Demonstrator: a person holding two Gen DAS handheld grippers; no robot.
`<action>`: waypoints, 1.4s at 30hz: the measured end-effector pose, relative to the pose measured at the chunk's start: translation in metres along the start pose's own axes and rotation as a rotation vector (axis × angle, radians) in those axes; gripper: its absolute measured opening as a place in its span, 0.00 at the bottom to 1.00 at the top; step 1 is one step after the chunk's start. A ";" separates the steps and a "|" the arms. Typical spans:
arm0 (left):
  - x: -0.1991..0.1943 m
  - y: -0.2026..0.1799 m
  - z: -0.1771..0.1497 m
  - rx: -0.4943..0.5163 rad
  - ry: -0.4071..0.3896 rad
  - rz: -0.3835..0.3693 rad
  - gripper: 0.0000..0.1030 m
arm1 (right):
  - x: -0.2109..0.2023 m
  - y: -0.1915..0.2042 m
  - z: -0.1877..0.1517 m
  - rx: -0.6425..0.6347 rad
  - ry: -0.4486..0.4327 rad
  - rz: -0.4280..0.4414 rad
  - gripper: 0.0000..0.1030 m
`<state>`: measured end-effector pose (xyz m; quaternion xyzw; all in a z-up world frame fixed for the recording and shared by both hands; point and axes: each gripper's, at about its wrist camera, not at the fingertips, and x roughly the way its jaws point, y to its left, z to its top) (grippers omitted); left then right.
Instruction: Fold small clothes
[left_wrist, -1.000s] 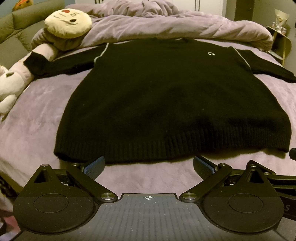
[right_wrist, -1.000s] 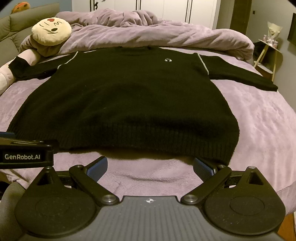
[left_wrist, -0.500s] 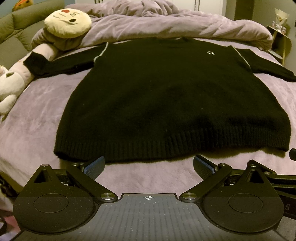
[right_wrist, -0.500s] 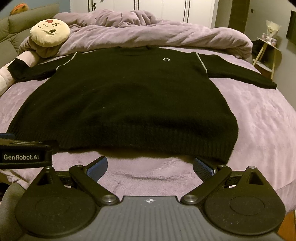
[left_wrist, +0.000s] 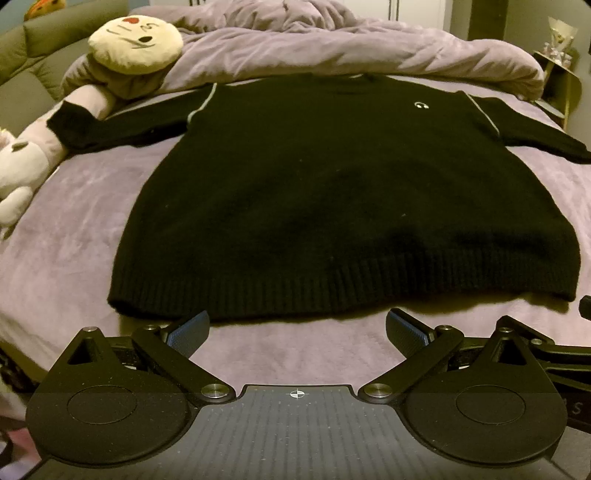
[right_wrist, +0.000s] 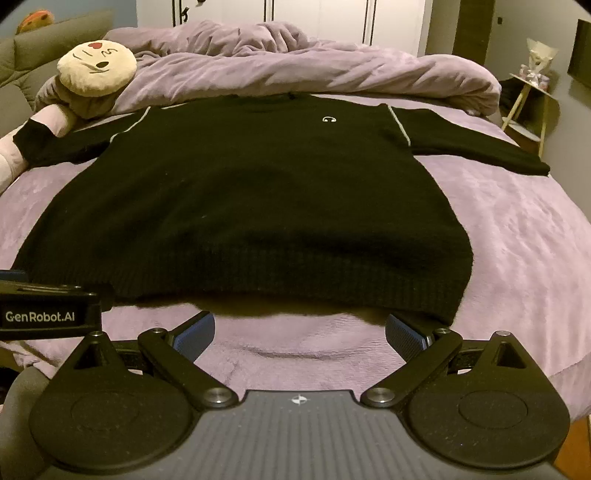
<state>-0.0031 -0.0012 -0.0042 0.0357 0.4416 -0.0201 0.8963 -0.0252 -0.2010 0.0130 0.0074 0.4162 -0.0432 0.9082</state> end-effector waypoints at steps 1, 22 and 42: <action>0.000 0.000 0.000 0.000 -0.001 -0.001 1.00 | 0.000 0.000 0.000 0.000 -0.001 0.000 0.96; -0.001 -0.004 -0.001 0.011 0.006 0.002 1.00 | -0.002 -0.004 0.000 0.022 -0.004 0.006 0.96; 0.010 -0.003 0.001 0.007 0.030 -0.007 1.00 | -0.004 0.000 0.000 0.000 -0.081 0.017 0.96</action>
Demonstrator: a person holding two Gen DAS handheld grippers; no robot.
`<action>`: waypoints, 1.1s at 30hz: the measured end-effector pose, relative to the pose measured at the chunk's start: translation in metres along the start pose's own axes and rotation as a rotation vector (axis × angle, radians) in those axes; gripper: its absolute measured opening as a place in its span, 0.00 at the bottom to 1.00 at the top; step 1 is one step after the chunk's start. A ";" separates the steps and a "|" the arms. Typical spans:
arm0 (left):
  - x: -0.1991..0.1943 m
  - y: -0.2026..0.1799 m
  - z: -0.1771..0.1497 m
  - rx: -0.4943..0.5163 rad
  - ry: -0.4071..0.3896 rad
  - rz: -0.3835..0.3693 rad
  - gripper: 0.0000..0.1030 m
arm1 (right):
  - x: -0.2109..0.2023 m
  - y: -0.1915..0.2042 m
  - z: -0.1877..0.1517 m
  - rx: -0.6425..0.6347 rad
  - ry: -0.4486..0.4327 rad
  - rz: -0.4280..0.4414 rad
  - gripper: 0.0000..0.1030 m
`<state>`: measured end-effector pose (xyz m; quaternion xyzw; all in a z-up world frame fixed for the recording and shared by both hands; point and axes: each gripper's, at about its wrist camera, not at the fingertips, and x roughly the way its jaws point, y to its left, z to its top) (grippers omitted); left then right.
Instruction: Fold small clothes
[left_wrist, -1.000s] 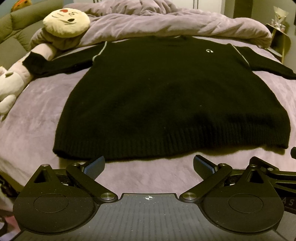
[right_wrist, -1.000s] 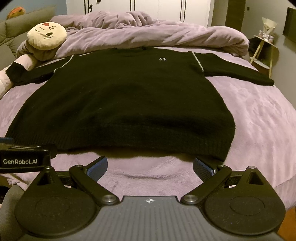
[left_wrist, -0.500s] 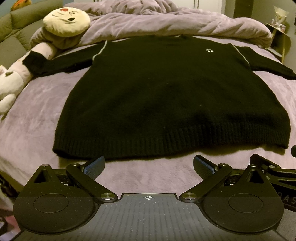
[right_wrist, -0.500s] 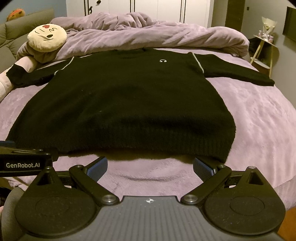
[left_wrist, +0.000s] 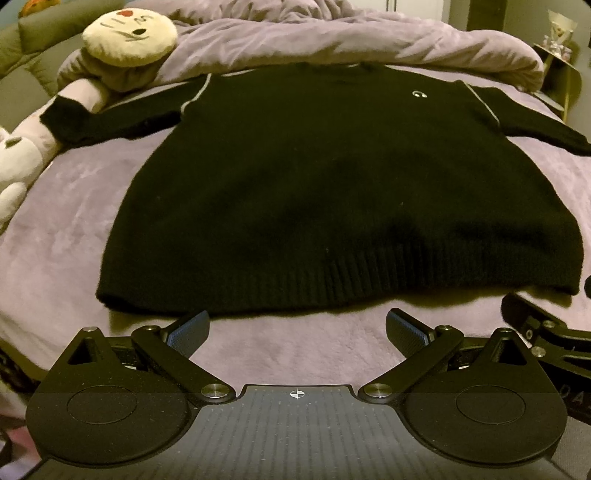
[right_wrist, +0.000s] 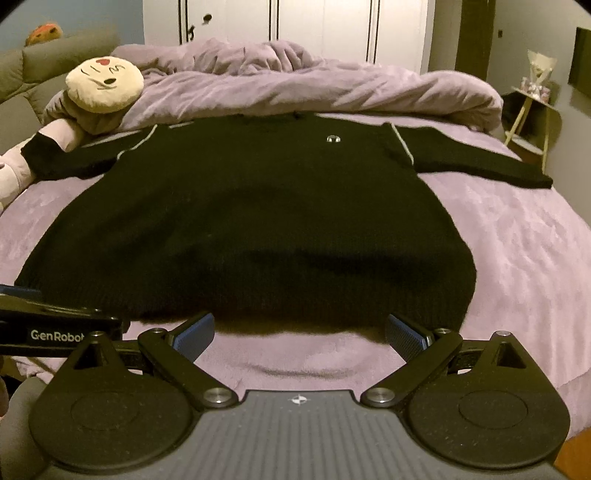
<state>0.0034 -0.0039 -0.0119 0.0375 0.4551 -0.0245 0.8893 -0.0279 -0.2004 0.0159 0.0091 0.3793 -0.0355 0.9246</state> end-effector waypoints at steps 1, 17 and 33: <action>0.001 0.000 0.000 -0.002 0.002 -0.001 1.00 | 0.000 0.000 -0.001 0.000 -0.012 -0.012 0.96; 0.027 0.005 0.001 -0.039 0.027 0.008 1.00 | 0.036 -0.009 -0.011 0.061 0.072 0.045 0.96; 0.050 0.021 0.015 -0.057 0.012 0.020 1.00 | 0.060 -0.043 -0.010 0.176 0.105 0.164 0.89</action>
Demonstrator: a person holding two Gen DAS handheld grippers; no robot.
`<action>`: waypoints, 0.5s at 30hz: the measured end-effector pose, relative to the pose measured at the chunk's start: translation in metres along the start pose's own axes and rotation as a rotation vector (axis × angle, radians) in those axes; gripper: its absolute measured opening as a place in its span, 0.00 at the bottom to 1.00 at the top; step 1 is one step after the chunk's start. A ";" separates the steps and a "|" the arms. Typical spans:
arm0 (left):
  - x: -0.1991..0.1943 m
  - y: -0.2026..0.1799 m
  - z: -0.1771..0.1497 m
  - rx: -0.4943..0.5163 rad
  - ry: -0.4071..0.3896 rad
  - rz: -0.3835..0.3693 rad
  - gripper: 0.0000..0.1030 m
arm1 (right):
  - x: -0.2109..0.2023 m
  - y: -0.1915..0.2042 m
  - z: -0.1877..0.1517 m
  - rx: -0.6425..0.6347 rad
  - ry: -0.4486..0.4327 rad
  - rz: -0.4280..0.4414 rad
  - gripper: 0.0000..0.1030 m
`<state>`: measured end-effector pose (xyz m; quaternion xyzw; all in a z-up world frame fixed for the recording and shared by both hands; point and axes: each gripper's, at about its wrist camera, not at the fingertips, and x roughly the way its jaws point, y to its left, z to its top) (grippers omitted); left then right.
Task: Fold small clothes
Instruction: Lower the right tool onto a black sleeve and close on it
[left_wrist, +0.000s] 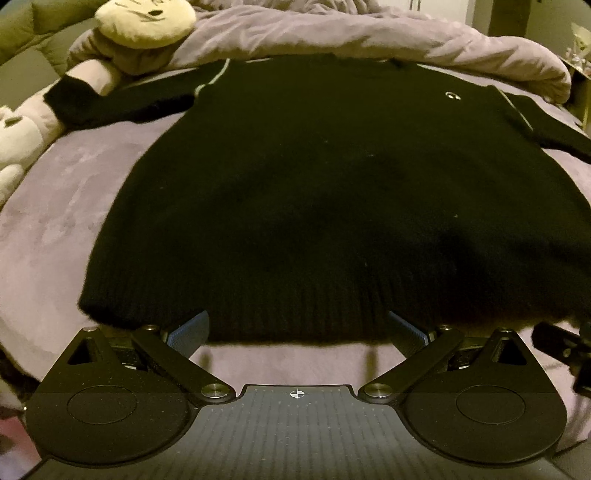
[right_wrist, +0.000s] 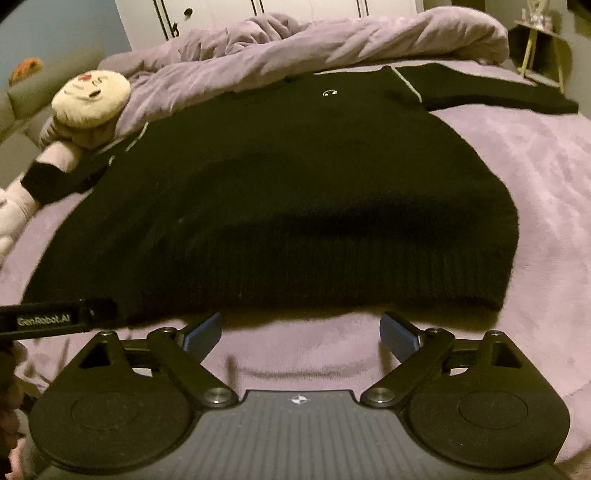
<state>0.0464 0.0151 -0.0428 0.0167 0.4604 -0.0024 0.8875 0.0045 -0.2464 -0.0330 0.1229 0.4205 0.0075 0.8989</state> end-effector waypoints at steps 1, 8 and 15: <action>0.004 0.000 0.002 0.007 -0.002 -0.006 1.00 | 0.002 -0.004 0.001 0.007 0.000 0.009 0.89; 0.007 0.008 0.033 0.057 -0.125 -0.035 1.00 | -0.001 -0.016 0.020 -0.069 -0.040 0.104 0.75; 0.043 0.010 0.106 -0.038 -0.012 -0.050 1.00 | 0.015 -0.046 0.075 0.096 0.044 0.130 0.40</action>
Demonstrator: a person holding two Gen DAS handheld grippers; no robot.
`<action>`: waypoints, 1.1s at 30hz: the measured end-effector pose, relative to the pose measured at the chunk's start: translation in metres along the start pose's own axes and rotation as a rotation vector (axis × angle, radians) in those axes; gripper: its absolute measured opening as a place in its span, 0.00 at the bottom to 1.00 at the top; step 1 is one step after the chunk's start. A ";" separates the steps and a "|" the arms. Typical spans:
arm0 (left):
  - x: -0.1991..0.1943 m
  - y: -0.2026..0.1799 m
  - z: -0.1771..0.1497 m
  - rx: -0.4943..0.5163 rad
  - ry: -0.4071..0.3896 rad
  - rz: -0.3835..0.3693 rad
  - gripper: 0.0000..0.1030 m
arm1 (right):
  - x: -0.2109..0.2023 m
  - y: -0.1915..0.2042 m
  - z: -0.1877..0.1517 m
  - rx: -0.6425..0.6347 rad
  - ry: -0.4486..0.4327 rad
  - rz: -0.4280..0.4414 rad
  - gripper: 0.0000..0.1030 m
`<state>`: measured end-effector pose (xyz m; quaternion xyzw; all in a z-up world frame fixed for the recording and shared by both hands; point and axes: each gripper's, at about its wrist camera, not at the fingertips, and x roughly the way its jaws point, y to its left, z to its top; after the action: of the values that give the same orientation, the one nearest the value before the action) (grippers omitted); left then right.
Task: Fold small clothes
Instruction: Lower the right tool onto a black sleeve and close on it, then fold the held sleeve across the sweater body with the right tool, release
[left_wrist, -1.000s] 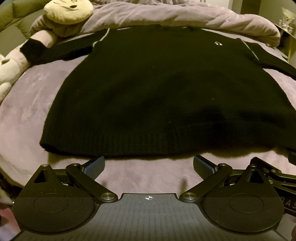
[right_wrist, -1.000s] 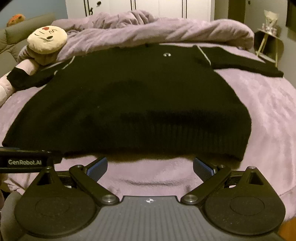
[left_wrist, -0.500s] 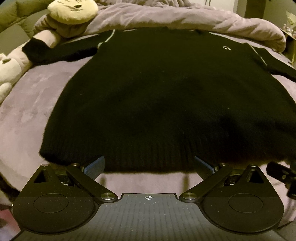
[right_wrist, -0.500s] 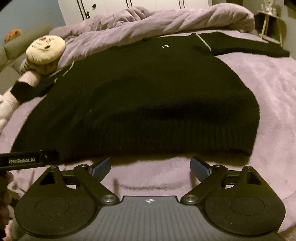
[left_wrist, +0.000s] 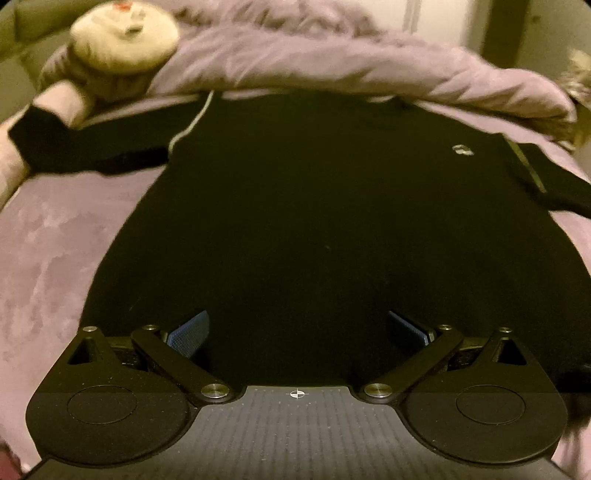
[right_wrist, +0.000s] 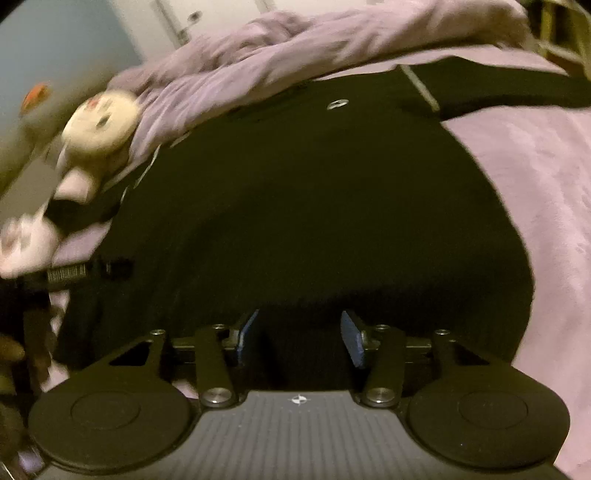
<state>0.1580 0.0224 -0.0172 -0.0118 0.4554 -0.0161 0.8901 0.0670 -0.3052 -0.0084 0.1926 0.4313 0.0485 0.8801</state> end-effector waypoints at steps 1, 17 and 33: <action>0.005 -0.002 0.009 -0.016 0.026 0.004 1.00 | -0.001 -0.007 0.010 0.040 -0.005 -0.006 0.35; 0.061 -0.093 0.086 -0.053 0.164 0.066 1.00 | 0.002 -0.283 0.164 0.687 -0.315 -0.308 0.14; 0.101 -0.126 0.069 -0.147 0.262 0.161 1.00 | 0.071 -0.456 0.249 1.000 -0.479 -0.219 0.20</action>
<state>0.2709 -0.1075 -0.0542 -0.0381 0.5671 0.0874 0.8181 0.2682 -0.7815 -0.0971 0.5460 0.2074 -0.2986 0.7548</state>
